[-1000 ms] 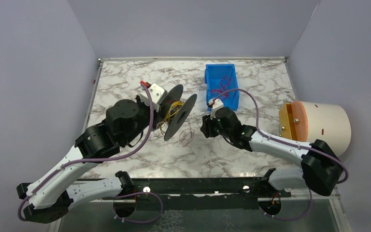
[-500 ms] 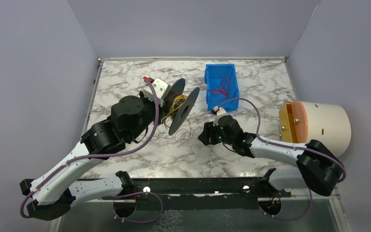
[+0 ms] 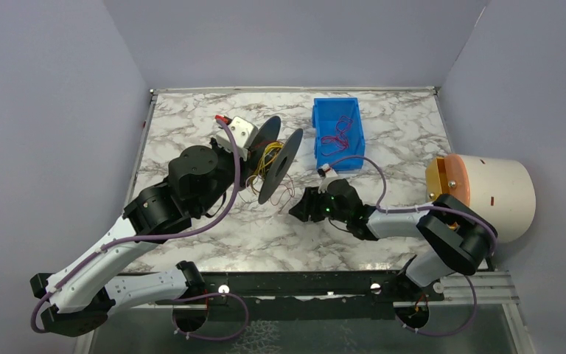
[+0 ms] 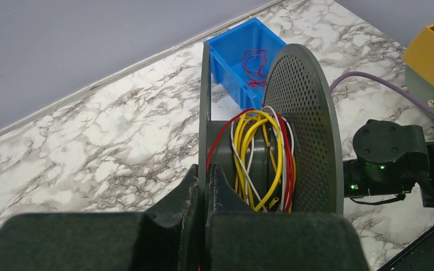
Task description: Wrap the cables
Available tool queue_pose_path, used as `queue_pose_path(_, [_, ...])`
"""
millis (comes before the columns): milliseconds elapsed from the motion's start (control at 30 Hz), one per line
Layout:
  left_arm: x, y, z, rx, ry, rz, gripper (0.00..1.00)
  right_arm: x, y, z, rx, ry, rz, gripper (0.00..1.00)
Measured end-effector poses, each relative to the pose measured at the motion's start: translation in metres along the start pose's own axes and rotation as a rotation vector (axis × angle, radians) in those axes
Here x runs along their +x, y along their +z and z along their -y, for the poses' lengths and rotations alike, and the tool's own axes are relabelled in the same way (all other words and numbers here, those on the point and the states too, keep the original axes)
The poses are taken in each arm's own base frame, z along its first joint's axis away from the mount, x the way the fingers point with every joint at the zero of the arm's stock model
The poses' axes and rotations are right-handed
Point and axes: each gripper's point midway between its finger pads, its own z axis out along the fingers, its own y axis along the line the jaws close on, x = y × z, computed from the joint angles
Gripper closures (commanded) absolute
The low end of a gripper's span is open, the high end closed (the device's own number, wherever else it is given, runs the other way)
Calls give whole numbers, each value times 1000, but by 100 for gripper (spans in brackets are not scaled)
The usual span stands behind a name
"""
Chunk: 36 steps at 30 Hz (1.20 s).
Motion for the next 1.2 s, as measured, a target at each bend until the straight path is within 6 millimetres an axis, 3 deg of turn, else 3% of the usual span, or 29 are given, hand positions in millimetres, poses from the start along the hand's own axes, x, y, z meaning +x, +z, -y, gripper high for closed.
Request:
queue_pose_path(333, [1, 2, 1, 0, -5, -6, 100, 4, 21, 1, -23, 99, 19, 48])
queue_pose_path(733, [1, 2, 2, 1, -13, -5, 100, 5, 46, -4, -90, 182, 49, 65])
queue_pose_path(1000, [-2, 3, 3, 2, -28, 5, 100, 2, 53, -7, -124, 214, 78, 63])
queue_pose_path(1067, [-2, 3, 3, 3, -34, 8, 100, 2, 55, -8, -131, 221, 85, 68])
queue_pose_path(1200, [-2, 3, 4, 2, -40, 7, 100, 1, 56, -9, -143, 237, 97, 96])
